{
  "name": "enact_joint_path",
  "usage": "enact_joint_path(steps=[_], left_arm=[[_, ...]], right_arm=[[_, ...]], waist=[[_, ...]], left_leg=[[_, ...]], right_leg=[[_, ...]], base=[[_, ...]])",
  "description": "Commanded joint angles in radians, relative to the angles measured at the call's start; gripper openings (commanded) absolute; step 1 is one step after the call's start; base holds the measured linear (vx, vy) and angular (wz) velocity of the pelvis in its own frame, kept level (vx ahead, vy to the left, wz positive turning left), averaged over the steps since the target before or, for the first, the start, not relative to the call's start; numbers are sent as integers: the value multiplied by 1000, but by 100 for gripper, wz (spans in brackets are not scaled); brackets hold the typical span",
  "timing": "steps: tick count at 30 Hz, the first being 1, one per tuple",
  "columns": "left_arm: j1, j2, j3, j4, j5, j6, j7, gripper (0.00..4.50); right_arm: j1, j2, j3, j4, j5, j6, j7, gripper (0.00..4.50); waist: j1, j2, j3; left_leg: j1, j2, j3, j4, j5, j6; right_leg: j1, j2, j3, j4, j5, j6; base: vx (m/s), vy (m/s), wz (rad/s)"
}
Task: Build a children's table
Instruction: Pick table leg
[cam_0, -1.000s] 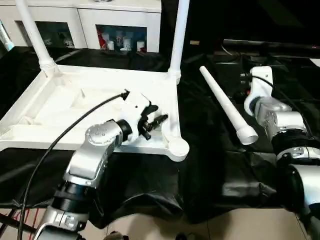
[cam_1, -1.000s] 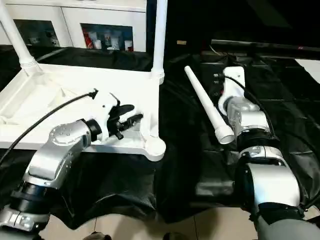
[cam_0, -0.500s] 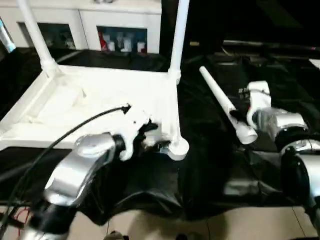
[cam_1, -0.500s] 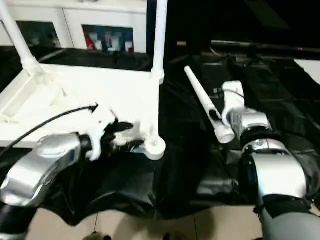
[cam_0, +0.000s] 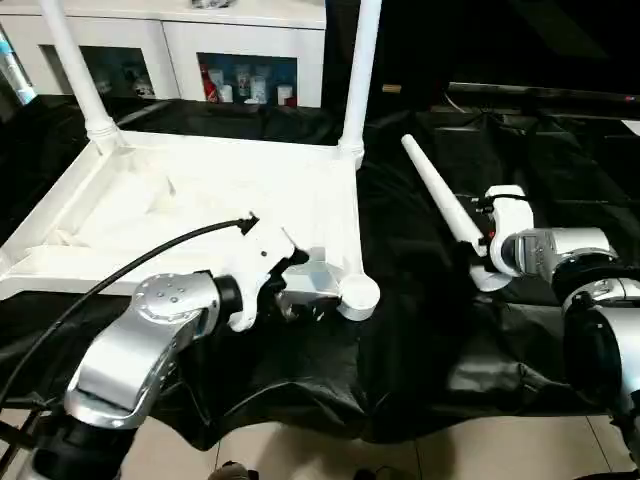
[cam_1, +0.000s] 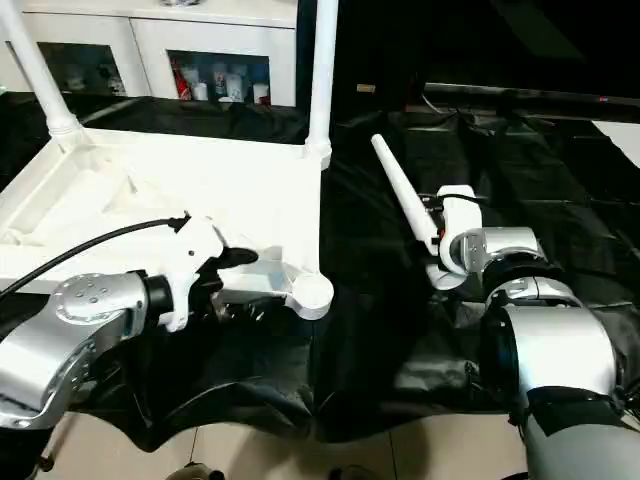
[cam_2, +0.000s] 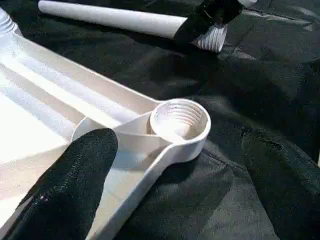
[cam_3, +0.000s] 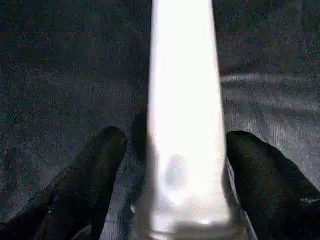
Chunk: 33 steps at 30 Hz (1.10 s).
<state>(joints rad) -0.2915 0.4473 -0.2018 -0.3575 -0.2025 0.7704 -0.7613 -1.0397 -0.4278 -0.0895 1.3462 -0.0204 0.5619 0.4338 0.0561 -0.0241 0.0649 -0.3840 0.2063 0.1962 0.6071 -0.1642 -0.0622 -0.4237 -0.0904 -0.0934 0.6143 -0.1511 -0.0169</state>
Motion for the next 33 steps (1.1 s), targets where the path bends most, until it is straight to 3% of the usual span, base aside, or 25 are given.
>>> enact_joint_path(steps=[1,13,19,22,25,27,30,32,33], left_arm=[[1,9,-11,-28,-13,20,-6,450],[7,40,-40,-56,-51,60,-35,450],[-16,8,-25,-19,-40,41,0,450],[-34,-22,-10,14,-39,37,33,450],[-57,-80,4,78,-7,-35,109,450],[-95,-147,47,152,-11,-48,182,450],[-126,-181,66,202,0,-80,228,450],[-159,-202,75,260,17,-128,267,450],[-176,-218,83,285,8,-135,271,450]], right_arm=[[-18,-19,10,10,-23,23,14,327],[28,-25,30,14,-52,54,24,234],[33,-27,-13,11,-19,50,-1,198],[35,-27,-37,7,3,34,-16,196],[52,-22,-58,-4,25,1,-23,195],[79,-5,-107,-33,75,-64,-23,195],[92,7,-135,-57,105,-93,-15,195],[111,26,-190,-97,155,-186,-20,195],[134,42,-216,-139,187,-243,12,195]], waist=[[3,-1,-74],[8,-5,-73],[5,-7,-71],[4,-13,-72],[5,-15,-73],[2,-8,-74],[-1,-8,-79],[-3,-7,-78],[-3,3,-81]], left_leg=[[16,20,-13,-62,-304,-20],[17,20,-14,-62,-300,-28],[23,18,-15,-61,-338,-36],[19,17,-15,-61,-332,-33],[20,16,-16,-59,-329,-30],[21,15,-15,-59,-341,-30],[14,13,-20,-60,-330,-21],[19,13,-16,-58,-337,-12],[18,12,-18,-58,-333,-11]], right_leg=[[52,-45,42,-73,-346,-185],[50,-46,42,-73,-356,-175],[46,-46,40,-81,-415,-152],[48,-46,39,-81,-422,-140],[48,-48,37,-88,-442,-121],[46,-45,35,-94,-436,-110],[54,-45,31,-88,-417,-115],[48,-45,32,-95,-413,-118],[50,-45,31,-91,-402,-123]], base=[[0,0,0],[0,0,0],[0,0,0],[0,0,0],[0,0,0],[0,0,0],[0,0,0],[0,0,0],[0,0,0]])
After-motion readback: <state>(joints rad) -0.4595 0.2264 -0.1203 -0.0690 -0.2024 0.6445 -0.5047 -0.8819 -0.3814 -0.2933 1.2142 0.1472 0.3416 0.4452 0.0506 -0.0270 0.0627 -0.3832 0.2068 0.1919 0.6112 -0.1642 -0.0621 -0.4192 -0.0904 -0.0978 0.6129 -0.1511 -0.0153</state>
